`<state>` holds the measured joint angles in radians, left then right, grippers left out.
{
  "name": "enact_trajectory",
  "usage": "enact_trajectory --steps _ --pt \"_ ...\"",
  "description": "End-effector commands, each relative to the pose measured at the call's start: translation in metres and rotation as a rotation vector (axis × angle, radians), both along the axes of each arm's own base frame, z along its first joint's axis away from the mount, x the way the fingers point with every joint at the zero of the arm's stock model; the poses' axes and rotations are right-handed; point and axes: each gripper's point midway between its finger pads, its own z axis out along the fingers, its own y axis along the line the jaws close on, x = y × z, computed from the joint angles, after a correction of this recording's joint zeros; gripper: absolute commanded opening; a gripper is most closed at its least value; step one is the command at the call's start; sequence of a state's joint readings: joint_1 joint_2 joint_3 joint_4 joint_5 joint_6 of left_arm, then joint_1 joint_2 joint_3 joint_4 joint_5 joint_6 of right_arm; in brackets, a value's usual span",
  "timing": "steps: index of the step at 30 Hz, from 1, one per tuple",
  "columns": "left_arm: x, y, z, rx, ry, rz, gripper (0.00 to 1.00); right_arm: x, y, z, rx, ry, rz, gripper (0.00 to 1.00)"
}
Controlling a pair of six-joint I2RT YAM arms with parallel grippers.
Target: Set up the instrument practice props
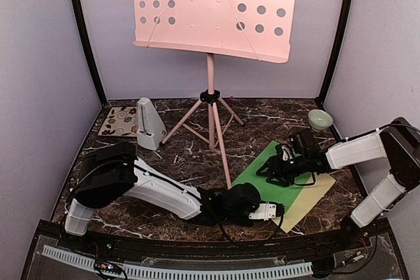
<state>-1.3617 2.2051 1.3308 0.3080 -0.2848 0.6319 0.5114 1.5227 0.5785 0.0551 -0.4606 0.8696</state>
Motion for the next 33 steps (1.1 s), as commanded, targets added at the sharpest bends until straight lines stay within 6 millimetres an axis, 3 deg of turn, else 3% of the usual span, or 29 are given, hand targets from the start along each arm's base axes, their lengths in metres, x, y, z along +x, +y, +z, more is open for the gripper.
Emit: enact_trajectory --steps 1,7,9,15,21,33 --pt "0.010 -0.005 0.005 -0.012 -0.069 0.035 0.18 -0.042 -0.011 -0.036 -0.094 0.166 0.030 0.56" --pt "0.013 -0.020 0.031 -0.088 -0.098 0.025 0.06 -0.039 -0.009 -0.028 -0.114 0.140 0.048 0.54" --pt "0.005 -0.025 0.035 -0.109 -0.061 -0.010 0.03 -0.037 -0.009 -0.026 -0.114 0.133 0.045 0.54" --pt "-0.032 -0.027 0.027 -0.136 0.098 -0.151 0.19 -0.039 -0.013 -0.030 -0.128 0.136 0.035 0.54" --pt "-0.052 -0.024 0.036 -0.149 0.086 -0.214 0.25 -0.040 -0.015 -0.034 -0.134 0.144 0.024 0.54" --pt "-0.064 -0.035 0.041 -0.203 0.147 -0.217 0.28 -0.038 -0.012 -0.036 -0.131 0.151 0.025 0.54"
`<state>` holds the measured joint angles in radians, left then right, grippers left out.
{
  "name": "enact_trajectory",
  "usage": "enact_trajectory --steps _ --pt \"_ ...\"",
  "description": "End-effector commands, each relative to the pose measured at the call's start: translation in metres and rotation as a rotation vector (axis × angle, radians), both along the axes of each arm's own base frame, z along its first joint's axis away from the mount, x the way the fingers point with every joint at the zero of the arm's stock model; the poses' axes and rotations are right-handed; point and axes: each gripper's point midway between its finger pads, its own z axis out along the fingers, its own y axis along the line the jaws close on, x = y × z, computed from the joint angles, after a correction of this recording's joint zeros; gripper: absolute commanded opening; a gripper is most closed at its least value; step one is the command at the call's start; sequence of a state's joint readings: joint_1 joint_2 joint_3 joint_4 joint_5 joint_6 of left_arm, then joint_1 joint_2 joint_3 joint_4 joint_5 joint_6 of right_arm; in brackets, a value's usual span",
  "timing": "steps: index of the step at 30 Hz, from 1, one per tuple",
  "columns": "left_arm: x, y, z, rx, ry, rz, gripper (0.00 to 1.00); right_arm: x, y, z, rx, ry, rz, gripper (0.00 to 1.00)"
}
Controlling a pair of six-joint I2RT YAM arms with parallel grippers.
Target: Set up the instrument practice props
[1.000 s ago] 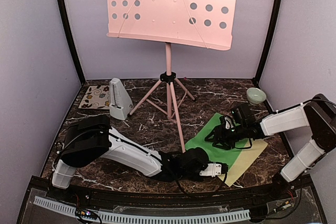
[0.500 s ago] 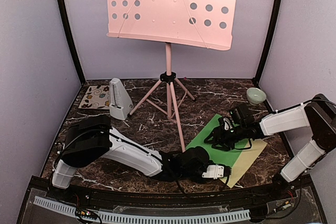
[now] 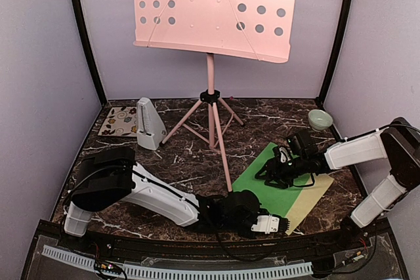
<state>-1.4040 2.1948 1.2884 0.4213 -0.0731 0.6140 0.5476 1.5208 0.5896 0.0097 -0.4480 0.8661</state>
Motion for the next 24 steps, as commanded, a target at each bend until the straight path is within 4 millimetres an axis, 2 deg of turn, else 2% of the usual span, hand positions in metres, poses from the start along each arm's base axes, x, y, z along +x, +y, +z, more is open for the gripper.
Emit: enact_trajectory --steps 1,9,14,20,24 --pt "-0.005 -0.015 0.031 -0.094 0.040 0.008 0.27 -0.027 -0.018 -0.033 -0.108 0.127 -0.005 0.54" --pt "0.010 -0.027 0.016 -0.091 0.025 0.087 0.24 -0.028 -0.018 -0.032 -0.106 0.129 -0.004 0.53" --pt "0.002 -0.029 0.015 -0.097 0.047 0.047 0.24 -0.029 -0.020 -0.033 -0.119 0.130 0.000 0.53" --pt "-0.012 -0.032 0.032 -0.157 0.051 -0.009 0.37 -0.031 -0.020 -0.034 -0.115 0.133 0.003 0.53" --pt "-0.019 -0.034 0.029 -0.151 0.081 -0.033 0.43 -0.032 -0.020 -0.033 -0.115 0.133 0.008 0.54"
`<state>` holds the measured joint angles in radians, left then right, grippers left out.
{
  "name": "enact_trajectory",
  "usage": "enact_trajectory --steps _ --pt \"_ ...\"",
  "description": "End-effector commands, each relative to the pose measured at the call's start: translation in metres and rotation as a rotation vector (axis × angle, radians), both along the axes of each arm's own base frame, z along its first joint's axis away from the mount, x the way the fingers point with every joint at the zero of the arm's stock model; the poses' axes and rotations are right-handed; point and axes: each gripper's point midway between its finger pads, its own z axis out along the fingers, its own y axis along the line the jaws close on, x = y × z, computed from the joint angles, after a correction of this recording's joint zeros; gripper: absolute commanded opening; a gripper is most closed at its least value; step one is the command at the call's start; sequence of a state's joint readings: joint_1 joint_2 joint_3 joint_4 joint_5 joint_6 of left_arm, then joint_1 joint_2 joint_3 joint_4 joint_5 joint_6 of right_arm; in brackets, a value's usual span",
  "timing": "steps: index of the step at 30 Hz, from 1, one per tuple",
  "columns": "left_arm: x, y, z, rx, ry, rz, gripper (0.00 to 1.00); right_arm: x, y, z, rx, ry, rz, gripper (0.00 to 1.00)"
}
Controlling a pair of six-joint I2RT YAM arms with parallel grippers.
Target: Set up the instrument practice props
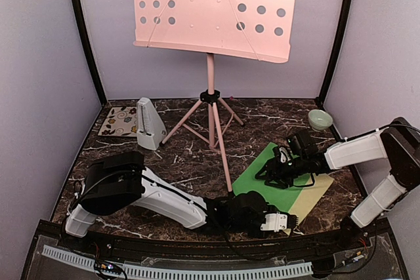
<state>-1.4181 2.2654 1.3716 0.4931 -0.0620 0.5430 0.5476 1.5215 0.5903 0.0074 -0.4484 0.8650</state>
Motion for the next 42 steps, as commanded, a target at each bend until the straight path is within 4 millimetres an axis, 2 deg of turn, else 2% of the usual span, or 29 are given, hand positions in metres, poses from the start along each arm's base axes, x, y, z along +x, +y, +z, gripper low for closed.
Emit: enact_trajectory --steps 1,4,8,17,21,24,27,32,35,38,40,42 --pt "-0.013 -0.004 0.017 -0.046 0.030 -0.047 0.43 -0.032 -0.020 -0.034 -0.115 0.132 0.010 0.54" --pt "-0.012 -0.002 0.011 -0.030 0.028 -0.039 0.43 -0.032 -0.019 -0.034 -0.111 0.134 0.013 0.54" --pt "0.000 0.002 -0.003 0.008 -0.006 0.024 0.40 -0.033 -0.019 -0.033 -0.106 0.137 0.015 0.54" --pt "0.010 0.004 -0.012 0.032 -0.031 0.067 0.33 -0.035 -0.019 -0.032 -0.107 0.135 0.021 0.54" --pt "0.003 0.004 -0.014 0.035 -0.020 0.028 0.34 -0.036 -0.019 -0.032 -0.104 0.140 0.024 0.54" --pt "0.007 0.002 -0.016 0.043 -0.028 0.047 0.33 -0.036 -0.019 -0.031 -0.105 0.141 0.029 0.54" --pt "0.011 0.001 -0.013 0.039 -0.044 0.065 0.26 -0.037 -0.020 -0.030 -0.109 0.139 0.033 0.54" --pt "0.014 -0.004 -0.001 0.024 -0.063 0.072 0.07 -0.032 -0.015 -0.020 -0.093 0.115 0.042 0.54" --pt "0.016 -0.006 0.018 -0.009 -0.080 0.072 0.00 -0.025 -0.012 -0.007 -0.082 0.073 0.056 0.57" --pt "0.018 -0.008 0.048 -0.058 -0.106 0.075 0.00 -0.007 -0.010 0.024 -0.077 -0.036 0.070 0.61" --pt "0.020 -0.006 0.068 -0.081 -0.126 0.070 0.00 0.014 -0.016 0.058 -0.097 -0.149 0.060 0.66" --pt "0.026 -0.003 0.091 -0.108 -0.133 0.084 0.00 0.040 -0.023 0.114 -0.092 -0.318 0.031 0.72"
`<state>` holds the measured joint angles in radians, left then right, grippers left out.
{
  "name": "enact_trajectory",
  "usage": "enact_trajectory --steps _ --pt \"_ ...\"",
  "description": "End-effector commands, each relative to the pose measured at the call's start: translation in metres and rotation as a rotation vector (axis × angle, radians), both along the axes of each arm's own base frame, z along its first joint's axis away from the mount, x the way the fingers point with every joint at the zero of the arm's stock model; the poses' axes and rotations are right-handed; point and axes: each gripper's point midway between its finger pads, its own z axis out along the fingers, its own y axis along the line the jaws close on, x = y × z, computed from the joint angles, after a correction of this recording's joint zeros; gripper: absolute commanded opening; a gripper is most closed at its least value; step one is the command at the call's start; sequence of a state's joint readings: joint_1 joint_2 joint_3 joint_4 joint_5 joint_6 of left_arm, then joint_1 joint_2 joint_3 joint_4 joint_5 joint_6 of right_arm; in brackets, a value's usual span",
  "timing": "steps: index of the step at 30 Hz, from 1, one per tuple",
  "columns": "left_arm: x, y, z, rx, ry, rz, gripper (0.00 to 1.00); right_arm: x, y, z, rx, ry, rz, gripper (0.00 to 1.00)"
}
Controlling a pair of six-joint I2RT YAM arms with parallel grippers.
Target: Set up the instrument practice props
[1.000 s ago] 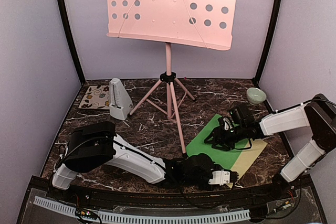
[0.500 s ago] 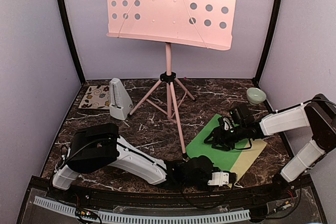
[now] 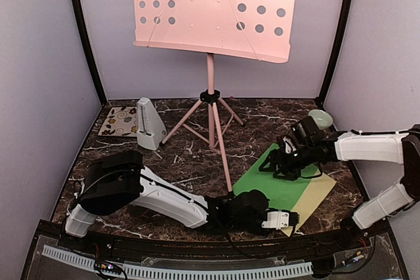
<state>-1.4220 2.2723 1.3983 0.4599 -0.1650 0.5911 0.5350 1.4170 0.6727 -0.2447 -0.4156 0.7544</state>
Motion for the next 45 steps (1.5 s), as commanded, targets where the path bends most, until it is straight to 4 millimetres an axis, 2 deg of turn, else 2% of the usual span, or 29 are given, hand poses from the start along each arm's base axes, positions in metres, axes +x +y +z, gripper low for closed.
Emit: enact_trajectory --steps 1,2,4,7,8,10,13,17,18,22,28,31,34,37,42,45 --pt "0.017 -0.002 0.103 -0.161 -0.050 0.030 0.00 0.053 -0.015 0.113 -0.005 -0.367 -0.022 0.75" --pt "0.022 0.001 0.117 -0.182 -0.051 0.045 0.00 0.059 -0.019 0.141 0.000 -0.451 -0.027 0.78" --pt "0.032 0.008 0.142 -0.216 -0.052 0.065 0.00 0.063 -0.027 0.184 -0.005 -0.576 -0.019 0.83" --pt "0.038 0.020 0.185 -0.268 -0.034 0.059 0.00 0.052 -0.034 0.237 -0.006 -0.725 0.022 0.88" --pt "0.037 0.024 0.196 -0.277 -0.019 0.048 0.00 0.043 -0.036 0.255 0.009 -0.777 0.042 0.93" --pt "0.040 0.033 0.217 -0.288 0.013 0.045 0.00 0.025 -0.036 0.282 0.049 -0.861 0.090 0.97" --pt "0.047 0.051 0.238 -0.288 0.034 0.073 0.00 -0.001 -0.036 0.315 0.127 -0.959 0.134 0.98" --pt "0.046 0.077 0.264 -0.301 0.089 0.063 0.00 -0.031 -0.032 0.342 0.187 -1.021 0.246 0.95" --pt "0.045 0.083 0.270 -0.307 0.102 0.060 0.00 -0.038 -0.030 0.346 0.191 -1.026 0.283 0.93" --pt "0.037 0.104 0.287 -0.298 0.139 0.043 0.00 -0.055 -0.026 0.340 0.171 -0.991 0.417 0.85" --pt "0.036 0.134 0.303 -0.299 0.175 0.076 0.00 -0.073 -0.016 0.333 0.140 -1.001 0.574 0.83" --pt "0.033 0.143 0.308 -0.293 0.181 0.077 0.00 -0.085 -0.010 0.338 0.154 -1.033 0.637 0.83" --pt "0.029 0.150 0.313 -0.292 0.180 0.068 0.00 -0.092 -0.001 0.339 0.166 -1.044 0.688 0.83" --pt "0.025 0.153 0.319 -0.296 0.187 0.053 0.00 -0.097 0.009 0.327 0.148 -1.018 0.756 0.83" --pt "0.024 0.156 0.312 -0.247 0.205 0.061 0.00 -0.109 0.024 0.323 0.133 -1.005 0.862 0.82" --pt "0.024 0.157 0.315 -0.252 0.202 0.064 0.00 -0.115 0.030 0.315 0.115 -0.986 0.905 0.82"
